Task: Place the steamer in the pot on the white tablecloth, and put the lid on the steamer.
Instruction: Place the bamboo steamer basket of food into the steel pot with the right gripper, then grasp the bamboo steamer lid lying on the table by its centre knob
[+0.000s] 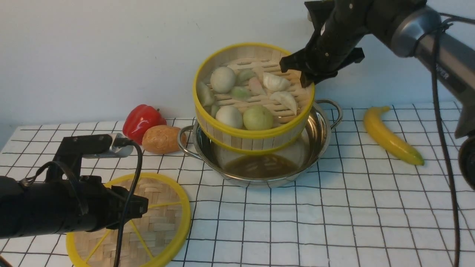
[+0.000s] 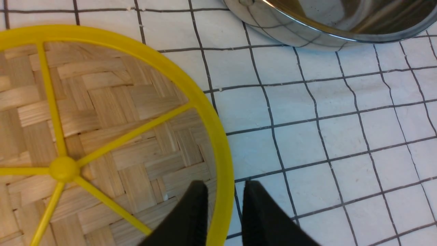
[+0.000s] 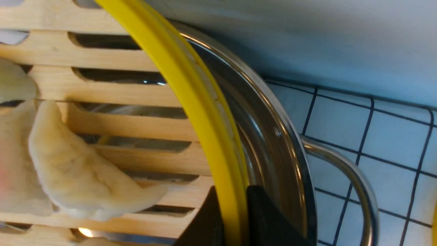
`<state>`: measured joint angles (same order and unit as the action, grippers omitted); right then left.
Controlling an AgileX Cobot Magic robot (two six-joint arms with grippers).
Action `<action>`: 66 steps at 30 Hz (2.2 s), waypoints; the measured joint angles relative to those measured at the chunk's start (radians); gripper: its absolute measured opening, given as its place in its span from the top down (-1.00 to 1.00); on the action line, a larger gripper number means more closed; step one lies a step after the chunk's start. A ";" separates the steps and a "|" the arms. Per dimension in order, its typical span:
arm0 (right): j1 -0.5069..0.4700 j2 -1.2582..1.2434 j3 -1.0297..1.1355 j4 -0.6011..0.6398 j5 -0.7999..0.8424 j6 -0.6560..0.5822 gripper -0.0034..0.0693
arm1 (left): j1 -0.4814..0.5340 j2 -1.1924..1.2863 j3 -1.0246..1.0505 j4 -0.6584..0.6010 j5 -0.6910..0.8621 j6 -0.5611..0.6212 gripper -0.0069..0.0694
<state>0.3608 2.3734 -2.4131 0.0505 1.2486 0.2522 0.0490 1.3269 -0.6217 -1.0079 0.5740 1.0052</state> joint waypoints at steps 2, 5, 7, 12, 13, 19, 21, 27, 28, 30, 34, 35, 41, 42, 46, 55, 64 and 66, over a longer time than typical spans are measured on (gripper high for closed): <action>0.000 0.007 0.000 -0.003 0.006 0.001 0.71 | 0.000 0.000 0.000 0.000 0.000 0.000 0.43; 0.000 0.019 0.012 -0.015 0.012 0.001 0.71 | 0.000 0.000 0.000 0.000 0.000 0.000 0.43; 0.000 0.020 0.023 -0.017 0.011 0.002 0.71 | 0.000 0.000 -0.001 0.000 0.000 0.000 0.43; 0.000 0.021 0.087 -0.064 0.010 0.002 0.71 | 0.000 0.000 -0.001 0.000 0.000 0.000 0.43; 0.000 0.021 0.088 -0.068 0.010 0.002 0.71 | 0.000 0.000 -0.001 0.000 0.000 0.000 0.43; 0.000 0.021 0.100 -0.061 0.010 -0.007 0.71 | 0.000 0.000 -0.001 0.000 0.000 0.000 0.43; 0.000 0.021 0.100 -0.042 0.010 -0.011 0.71 | 0.000 0.000 -0.001 0.000 0.000 0.000 0.43; 0.000 0.033 0.099 -0.033 0.008 -0.014 0.71 | 0.000 0.000 -0.001 0.000 0.000 0.000 0.43; 0.000 0.043 0.099 -0.034 0.008 -0.014 0.71 | 0.000 0.000 -0.001 0.000 0.000 0.000 0.43; 0.000 0.063 0.099 -0.034 0.004 -0.014 0.71 | 0.000 0.000 -0.001 0.000 0.000 0.000 0.43; 0.000 0.091 0.099 -0.030 -0.008 -0.002 0.71 | 0.000 0.000 -0.001 0.000 0.000 0.000 0.43; 0.000 0.092 0.099 -0.030 -0.008 -0.002 0.71 | 0.000 0.000 -0.001 0.000 0.000 0.000 0.43; 0.000 0.092 0.099 -0.029 -0.009 -0.002 0.67 | 0.000 0.000 -0.001 0.000 0.000 0.000 0.35; 0.000 0.092 0.099 -0.028 -0.009 -0.002 0.64 | 0.000 0.000 -0.001 0.000 0.000 0.000 0.33; -0.001 0.092 0.099 -0.025 -0.009 -0.002 0.43 | 0.000 0.000 -0.001 0.000 -0.010 0.000 0.21; -0.001 0.090 0.078 0.016 -0.013 -0.002 -0.27 | 0.000 0.000 -0.001 0.000 -0.037 0.000 0.05; -0.001 0.033 -0.032 0.014 -0.015 -0.006 -0.45 | 0.000 0.004 -0.001 0.000 -0.173 0.000 0.05; -0.001 -0.011 -0.036 0.010 -0.016 -0.023 -0.45 | 0.000 0.014 -0.001 0.000 -0.192 0.000 0.04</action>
<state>0.3597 2.3623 -2.4491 0.0608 1.2324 0.2295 0.0490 1.3414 -0.6228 -1.0079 0.3816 1.0055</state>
